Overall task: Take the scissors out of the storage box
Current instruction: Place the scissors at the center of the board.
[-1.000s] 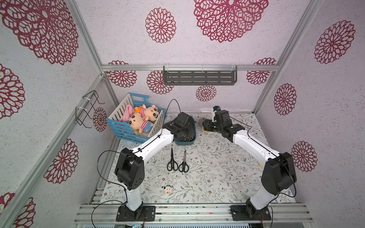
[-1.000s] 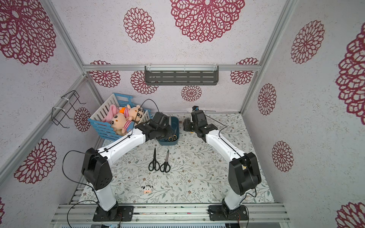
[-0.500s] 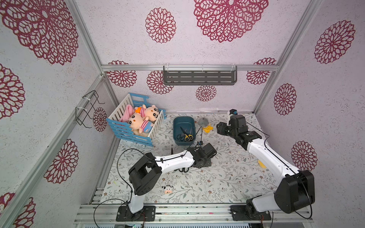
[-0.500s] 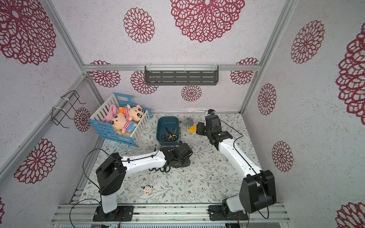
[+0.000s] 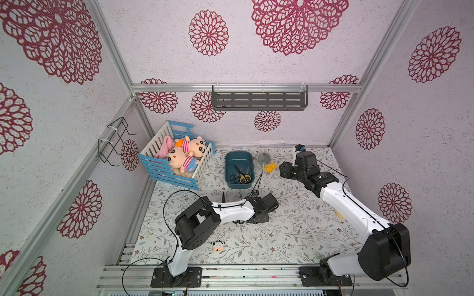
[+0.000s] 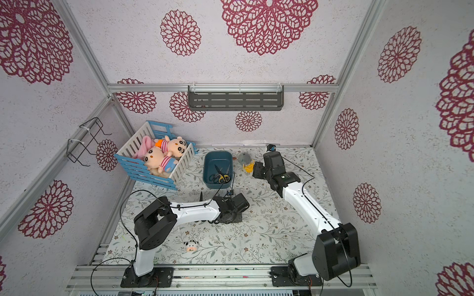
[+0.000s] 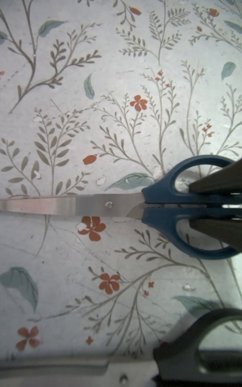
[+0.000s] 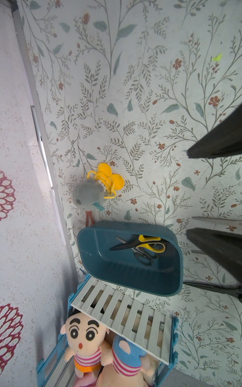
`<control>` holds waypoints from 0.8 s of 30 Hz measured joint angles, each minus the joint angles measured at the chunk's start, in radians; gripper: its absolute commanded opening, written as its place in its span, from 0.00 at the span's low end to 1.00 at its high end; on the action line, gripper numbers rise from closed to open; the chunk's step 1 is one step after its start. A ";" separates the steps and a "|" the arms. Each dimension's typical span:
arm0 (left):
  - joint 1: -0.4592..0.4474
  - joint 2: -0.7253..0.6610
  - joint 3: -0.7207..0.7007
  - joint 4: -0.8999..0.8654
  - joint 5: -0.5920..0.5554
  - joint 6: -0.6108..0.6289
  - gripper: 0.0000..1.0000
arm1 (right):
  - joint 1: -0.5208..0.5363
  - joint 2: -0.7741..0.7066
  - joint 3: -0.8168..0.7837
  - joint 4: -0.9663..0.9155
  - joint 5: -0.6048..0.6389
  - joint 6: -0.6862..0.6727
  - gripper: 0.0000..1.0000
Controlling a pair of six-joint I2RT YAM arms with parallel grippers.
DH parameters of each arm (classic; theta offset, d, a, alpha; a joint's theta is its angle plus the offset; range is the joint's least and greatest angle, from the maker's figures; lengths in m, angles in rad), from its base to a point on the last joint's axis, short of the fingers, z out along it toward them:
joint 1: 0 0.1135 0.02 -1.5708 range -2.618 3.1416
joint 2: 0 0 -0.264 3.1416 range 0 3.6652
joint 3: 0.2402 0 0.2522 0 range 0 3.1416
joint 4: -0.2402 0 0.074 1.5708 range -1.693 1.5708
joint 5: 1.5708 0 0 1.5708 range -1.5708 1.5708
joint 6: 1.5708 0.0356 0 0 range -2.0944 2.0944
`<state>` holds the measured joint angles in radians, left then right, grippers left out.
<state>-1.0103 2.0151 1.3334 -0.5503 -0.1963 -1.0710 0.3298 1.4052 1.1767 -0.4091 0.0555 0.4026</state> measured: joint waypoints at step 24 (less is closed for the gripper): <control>0.023 -0.043 -0.060 0.018 0.001 -0.003 0.23 | 0.018 0.022 0.008 0.009 0.000 0.002 0.59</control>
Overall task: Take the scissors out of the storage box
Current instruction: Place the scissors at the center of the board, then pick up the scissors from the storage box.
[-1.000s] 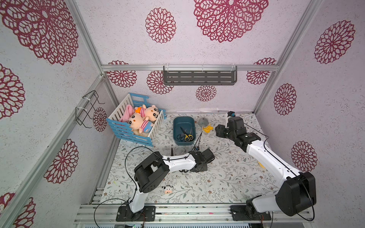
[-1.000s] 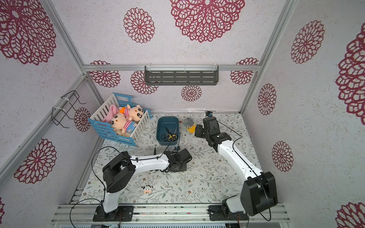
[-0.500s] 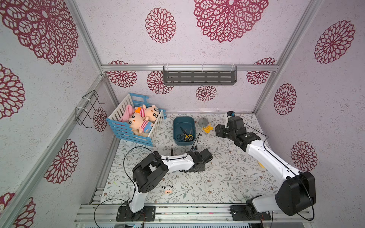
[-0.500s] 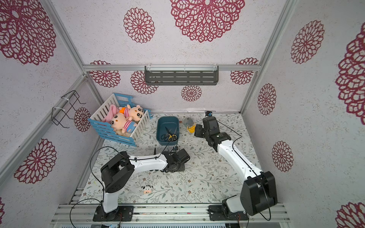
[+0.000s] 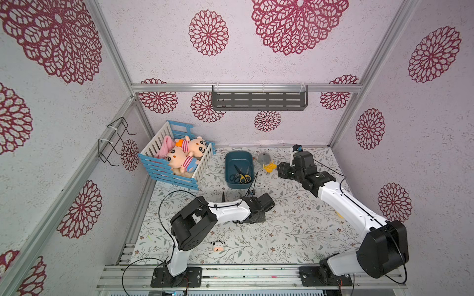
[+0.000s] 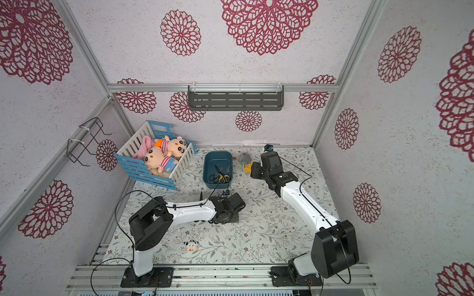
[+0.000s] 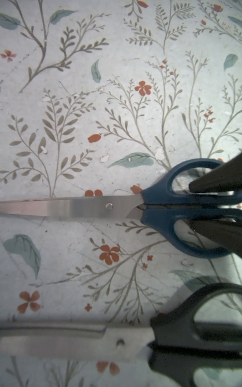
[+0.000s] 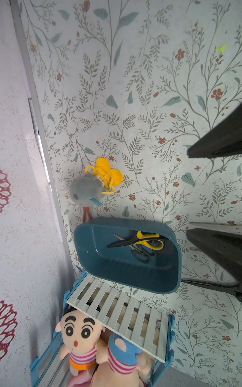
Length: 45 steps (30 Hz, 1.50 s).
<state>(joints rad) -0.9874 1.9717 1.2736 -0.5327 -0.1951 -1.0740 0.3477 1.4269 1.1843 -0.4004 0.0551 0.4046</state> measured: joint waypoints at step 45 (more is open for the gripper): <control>0.488 0.301 0.586 -0.144 0.169 0.299 0.26 | 0.111 0.416 0.455 -0.089 -0.027 -0.004 0.60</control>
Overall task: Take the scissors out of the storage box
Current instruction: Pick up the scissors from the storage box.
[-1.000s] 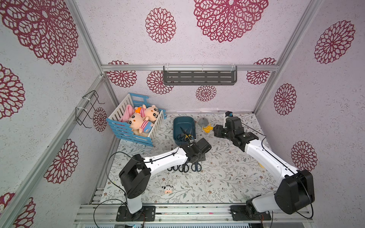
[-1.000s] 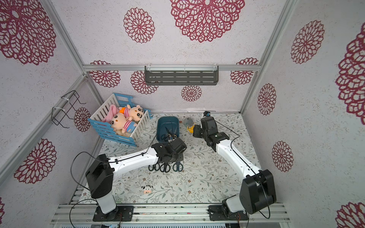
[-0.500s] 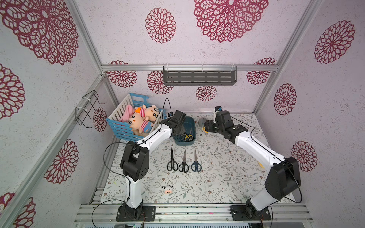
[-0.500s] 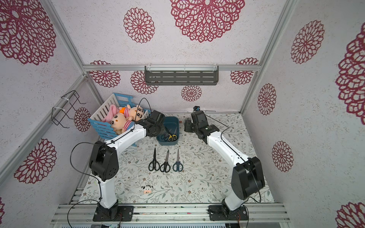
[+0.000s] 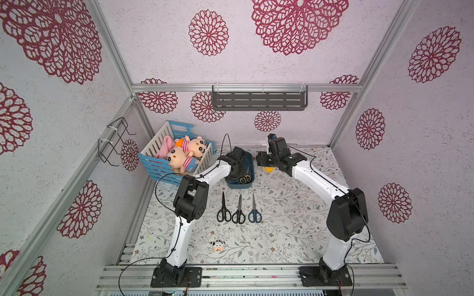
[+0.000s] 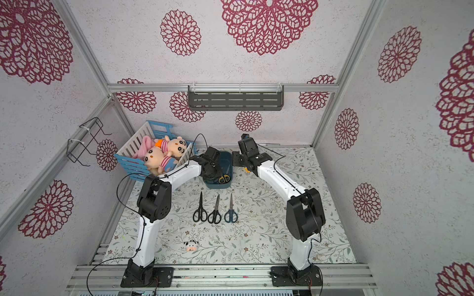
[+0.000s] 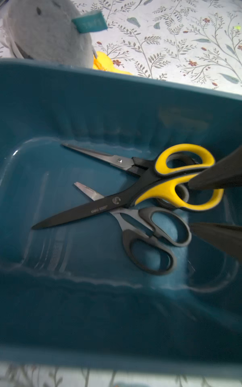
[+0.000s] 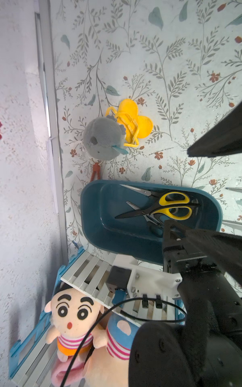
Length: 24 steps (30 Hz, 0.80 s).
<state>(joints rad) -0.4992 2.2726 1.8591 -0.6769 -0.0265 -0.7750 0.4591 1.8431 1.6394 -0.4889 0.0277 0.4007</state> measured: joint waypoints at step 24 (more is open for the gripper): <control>0.012 0.078 0.011 -0.003 0.086 0.079 0.04 | 0.001 0.068 0.059 -0.019 -0.025 -0.023 0.61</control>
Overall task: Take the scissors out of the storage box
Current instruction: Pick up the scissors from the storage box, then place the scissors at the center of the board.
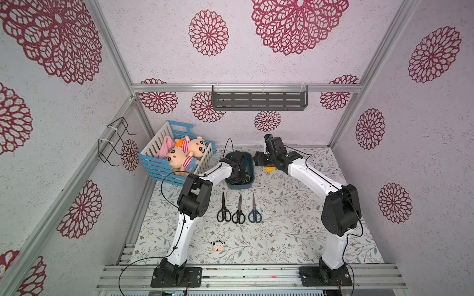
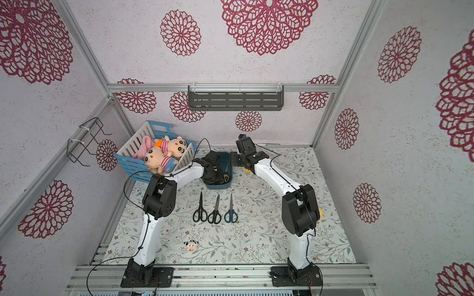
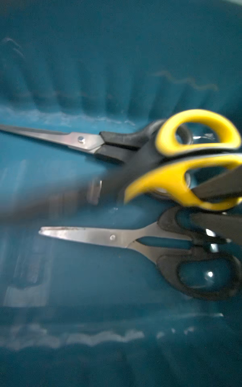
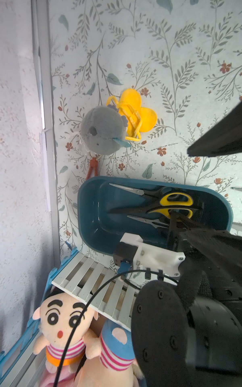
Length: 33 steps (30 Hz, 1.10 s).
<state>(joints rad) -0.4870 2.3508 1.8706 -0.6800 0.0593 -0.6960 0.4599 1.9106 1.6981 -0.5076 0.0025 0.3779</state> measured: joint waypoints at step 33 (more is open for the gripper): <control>-0.285 -0.416 -0.161 -0.053 -0.076 0.037 0.00 | -0.188 -0.228 -0.219 -0.001 -0.032 0.027 0.61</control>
<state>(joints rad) -0.7715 1.9350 1.7100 -0.7334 -0.0162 -0.6590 0.2714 1.6825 1.4788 -0.5083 -0.0292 0.4049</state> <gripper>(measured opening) 0.051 0.610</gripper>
